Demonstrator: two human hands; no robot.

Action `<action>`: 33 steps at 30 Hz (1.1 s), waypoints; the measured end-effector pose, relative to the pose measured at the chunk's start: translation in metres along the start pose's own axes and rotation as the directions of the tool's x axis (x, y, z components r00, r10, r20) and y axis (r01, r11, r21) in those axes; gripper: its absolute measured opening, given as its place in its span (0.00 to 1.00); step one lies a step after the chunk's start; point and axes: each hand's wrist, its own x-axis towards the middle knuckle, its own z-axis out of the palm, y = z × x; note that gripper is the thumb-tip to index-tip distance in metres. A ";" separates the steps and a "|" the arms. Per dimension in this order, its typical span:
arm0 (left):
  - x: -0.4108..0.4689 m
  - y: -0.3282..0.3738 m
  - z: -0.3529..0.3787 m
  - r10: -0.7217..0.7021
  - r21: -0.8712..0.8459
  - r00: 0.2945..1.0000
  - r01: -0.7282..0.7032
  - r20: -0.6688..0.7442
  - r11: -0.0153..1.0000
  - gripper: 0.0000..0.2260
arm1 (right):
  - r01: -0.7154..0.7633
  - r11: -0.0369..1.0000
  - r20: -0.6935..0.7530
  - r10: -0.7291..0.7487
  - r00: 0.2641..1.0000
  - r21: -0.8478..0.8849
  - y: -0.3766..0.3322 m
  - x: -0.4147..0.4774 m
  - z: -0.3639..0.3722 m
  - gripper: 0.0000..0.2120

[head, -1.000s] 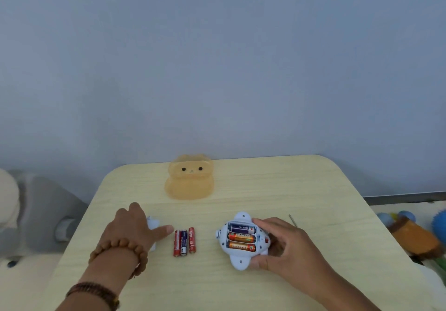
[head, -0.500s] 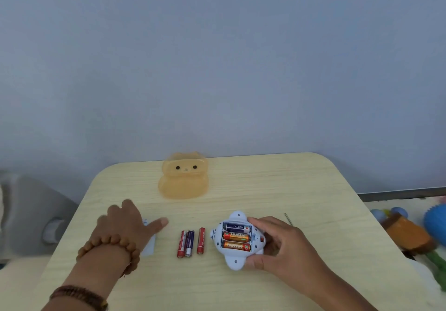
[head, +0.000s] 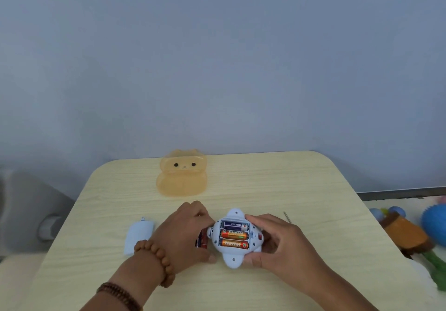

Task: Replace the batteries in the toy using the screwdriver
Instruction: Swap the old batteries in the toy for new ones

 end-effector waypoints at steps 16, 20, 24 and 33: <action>-0.009 0.002 -0.016 -0.076 -0.027 0.997 0.076 0.007 0.997 0.27 | -0.004 1.000 -0.006 0.005 1.000 0.007 -0.004 -0.002 -0.001 0.35; -0.005 0.038 -0.023 -0.085 -0.168 0.952 0.036 -0.294 0.985 0.18 | 0.006 1.000 -0.011 -0.006 1.000 -0.023 -0.007 -0.002 -0.001 0.33; 0.010 0.071 -0.011 -0.114 -0.193 0.932 0.049 -0.343 0.980 0.17 | 0.014 0.999 -0.018 -0.015 1.000 -0.052 -0.008 -0.002 0.000 0.34; 0.025 0.077 0.004 -0.170 -0.184 0.942 0.119 -0.290 0.976 0.10 | 0.022 0.996 -0.012 -0.023 1.000 -0.087 -0.005 0.000 0.001 0.34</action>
